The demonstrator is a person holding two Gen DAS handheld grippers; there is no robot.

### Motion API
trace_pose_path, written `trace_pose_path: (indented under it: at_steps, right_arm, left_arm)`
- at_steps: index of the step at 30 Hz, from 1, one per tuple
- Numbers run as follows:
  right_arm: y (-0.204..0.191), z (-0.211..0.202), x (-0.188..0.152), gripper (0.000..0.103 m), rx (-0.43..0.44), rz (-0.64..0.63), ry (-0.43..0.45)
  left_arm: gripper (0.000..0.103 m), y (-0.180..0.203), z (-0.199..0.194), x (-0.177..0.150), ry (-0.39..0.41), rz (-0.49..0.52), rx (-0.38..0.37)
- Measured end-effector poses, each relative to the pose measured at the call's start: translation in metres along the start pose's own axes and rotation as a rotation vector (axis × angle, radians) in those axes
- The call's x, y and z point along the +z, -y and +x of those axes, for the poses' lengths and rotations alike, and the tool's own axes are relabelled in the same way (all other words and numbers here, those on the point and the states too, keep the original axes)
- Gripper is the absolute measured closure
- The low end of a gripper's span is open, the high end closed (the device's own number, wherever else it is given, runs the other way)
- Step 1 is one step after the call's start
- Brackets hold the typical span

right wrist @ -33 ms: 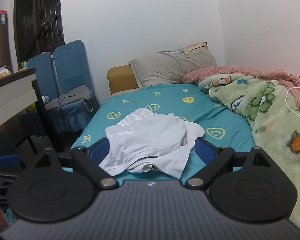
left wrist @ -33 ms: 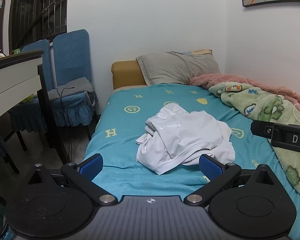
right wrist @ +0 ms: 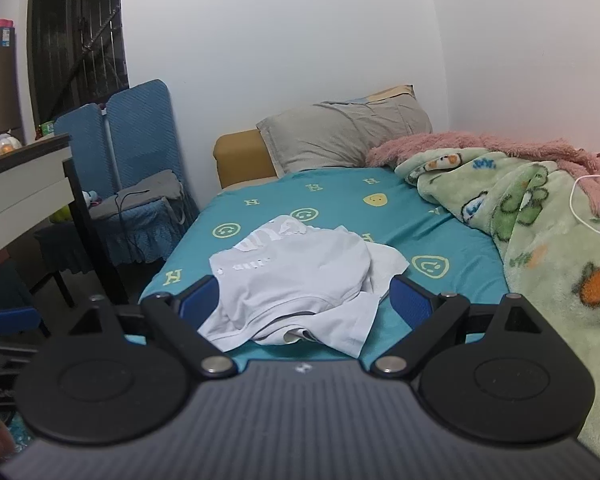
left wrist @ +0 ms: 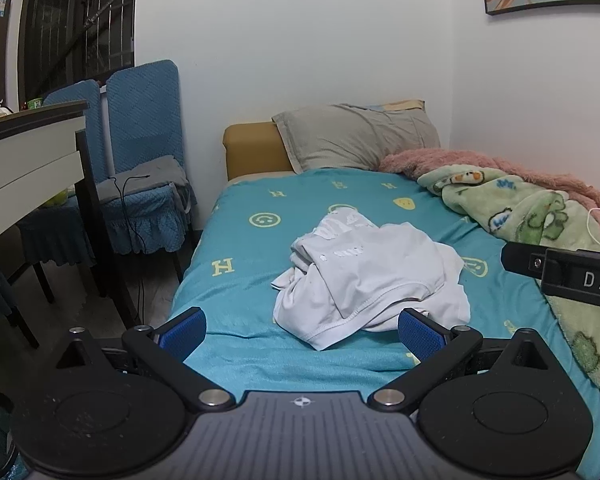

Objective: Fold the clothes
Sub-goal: 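Move both tools toward the crumpled white T-shirt on the bed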

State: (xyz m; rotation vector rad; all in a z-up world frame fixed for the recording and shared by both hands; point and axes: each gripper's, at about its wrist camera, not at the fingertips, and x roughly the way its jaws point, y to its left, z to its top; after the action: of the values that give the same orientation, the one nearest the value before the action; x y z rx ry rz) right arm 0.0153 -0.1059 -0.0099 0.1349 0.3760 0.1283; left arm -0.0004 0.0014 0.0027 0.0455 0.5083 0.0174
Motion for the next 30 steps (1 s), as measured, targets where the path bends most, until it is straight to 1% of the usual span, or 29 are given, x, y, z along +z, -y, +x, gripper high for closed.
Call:
trace_pose_path:
  at_steps: [4, 12, 21, 26, 30]
  right_arm:
    - [-0.004, -0.001, 0.0, 0.01, 0.008, 0.008, -0.002]
    - [0.005, 0.0, -0.002, 0.01, 0.019, 0.003, 0.008]
    - [0.0, -0.002, 0.0, 0.01, 0.008, 0.0, -0.007]
    - [-0.008, -0.006, 0.005, 0.01, -0.021, -0.021, -0.006]
    - [-0.018, -0.015, 0.009, 0.01, -0.043, -0.032, 0.011]
  left_arm:
    - [0.0, -0.004, -0.004, 0.006, -0.002, -0.001, 0.0]
    - [0.0, -0.013, -0.013, 0.017, -0.005, -0.004, 0.0]
    - [0.0, -0.018, -0.019, 0.031, -0.009, -0.003, -0.009]
    - [0.0, -0.014, -0.022, 0.028, 0.011, -0.018, -0.024]
    - [0.0, -0.014, -0.032, 0.031, 0.051, -0.029, -0.036]
